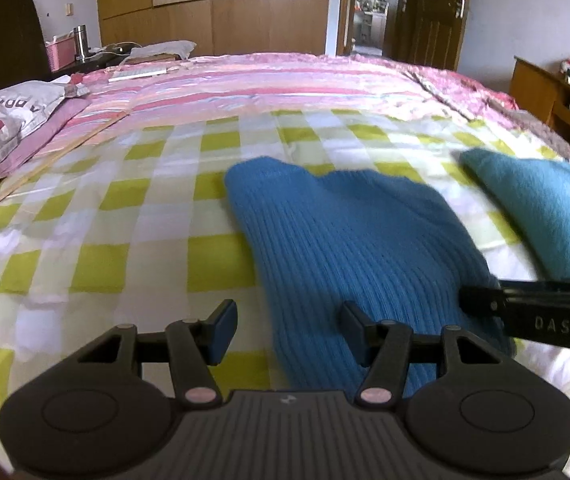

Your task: Fold small clothes

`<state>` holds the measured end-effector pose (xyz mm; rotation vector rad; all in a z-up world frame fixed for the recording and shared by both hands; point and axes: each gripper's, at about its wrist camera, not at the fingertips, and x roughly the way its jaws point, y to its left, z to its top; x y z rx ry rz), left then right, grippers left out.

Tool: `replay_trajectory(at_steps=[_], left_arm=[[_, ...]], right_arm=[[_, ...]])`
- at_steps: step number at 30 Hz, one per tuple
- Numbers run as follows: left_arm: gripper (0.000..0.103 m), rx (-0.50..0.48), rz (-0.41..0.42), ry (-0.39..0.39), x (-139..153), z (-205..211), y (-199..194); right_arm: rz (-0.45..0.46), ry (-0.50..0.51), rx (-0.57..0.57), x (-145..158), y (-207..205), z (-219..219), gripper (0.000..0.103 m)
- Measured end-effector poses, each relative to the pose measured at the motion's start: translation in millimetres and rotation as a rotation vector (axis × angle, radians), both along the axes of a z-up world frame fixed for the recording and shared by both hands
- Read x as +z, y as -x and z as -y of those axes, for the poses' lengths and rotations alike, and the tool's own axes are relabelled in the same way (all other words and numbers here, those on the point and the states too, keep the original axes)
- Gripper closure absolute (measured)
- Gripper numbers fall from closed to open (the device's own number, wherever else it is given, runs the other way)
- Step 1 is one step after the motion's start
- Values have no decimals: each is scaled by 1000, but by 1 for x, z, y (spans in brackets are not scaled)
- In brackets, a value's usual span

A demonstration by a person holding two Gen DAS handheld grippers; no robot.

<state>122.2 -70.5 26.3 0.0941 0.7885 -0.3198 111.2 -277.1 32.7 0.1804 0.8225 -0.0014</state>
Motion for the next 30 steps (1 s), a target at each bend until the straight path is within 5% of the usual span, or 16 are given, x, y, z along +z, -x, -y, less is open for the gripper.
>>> replay_trajectory(at_steps=[30], left_arm=[[41, -29, -17, -25, -1, -1, 49]], right_arm=[[-27, 42, -12, 14, 48, -20, 68]])
